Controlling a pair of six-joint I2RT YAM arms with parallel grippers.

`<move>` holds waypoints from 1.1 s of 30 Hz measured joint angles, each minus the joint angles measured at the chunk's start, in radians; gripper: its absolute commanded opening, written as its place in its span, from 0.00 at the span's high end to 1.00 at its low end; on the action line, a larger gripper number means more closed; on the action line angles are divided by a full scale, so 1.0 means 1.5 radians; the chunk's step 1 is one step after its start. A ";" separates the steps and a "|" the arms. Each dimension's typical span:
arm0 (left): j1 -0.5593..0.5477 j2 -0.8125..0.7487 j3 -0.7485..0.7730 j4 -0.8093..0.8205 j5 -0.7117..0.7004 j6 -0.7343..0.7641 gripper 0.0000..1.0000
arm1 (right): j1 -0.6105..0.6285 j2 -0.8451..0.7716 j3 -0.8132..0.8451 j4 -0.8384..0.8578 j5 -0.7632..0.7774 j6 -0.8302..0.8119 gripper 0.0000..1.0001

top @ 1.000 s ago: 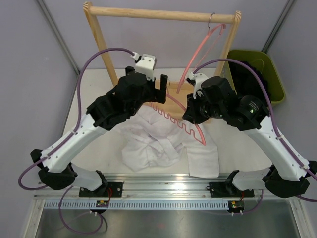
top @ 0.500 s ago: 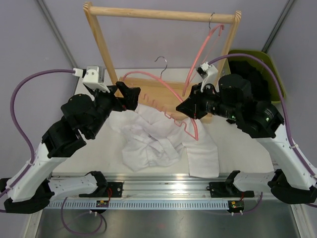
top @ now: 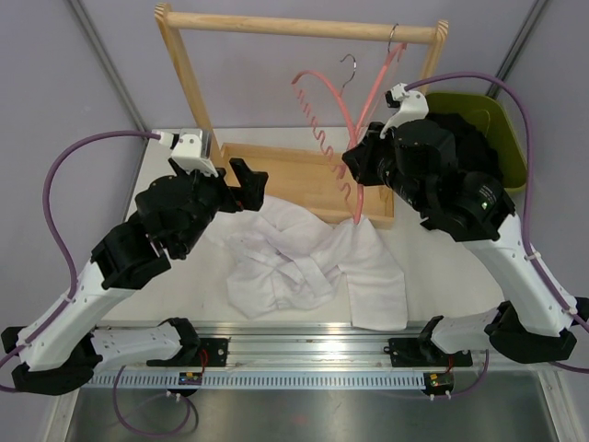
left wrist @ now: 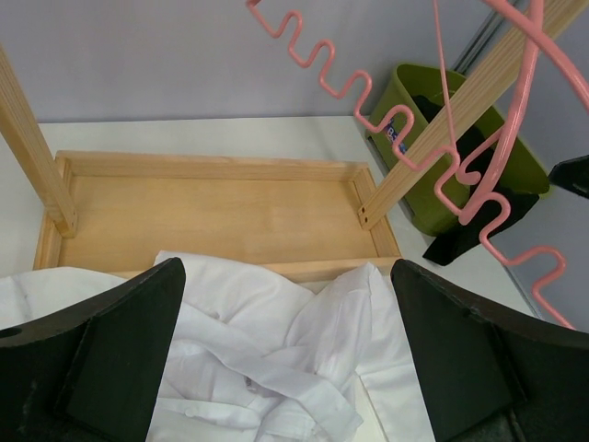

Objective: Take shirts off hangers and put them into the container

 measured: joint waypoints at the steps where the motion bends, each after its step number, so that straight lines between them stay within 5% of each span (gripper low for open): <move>1: 0.000 -0.002 -0.003 0.000 0.000 -0.001 0.01 | 0.002 0.001 0.004 -0.003 0.014 0.000 1.00; 19: 0.000 -0.007 -0.031 -0.002 0.000 -0.009 0.01 | 0.010 -0.005 0.080 -0.068 0.161 -0.016 1.00; 33: 0.000 -0.009 -0.042 0.002 0.002 -0.017 0.01 | 0.011 0.171 0.258 -0.076 0.178 -0.123 1.00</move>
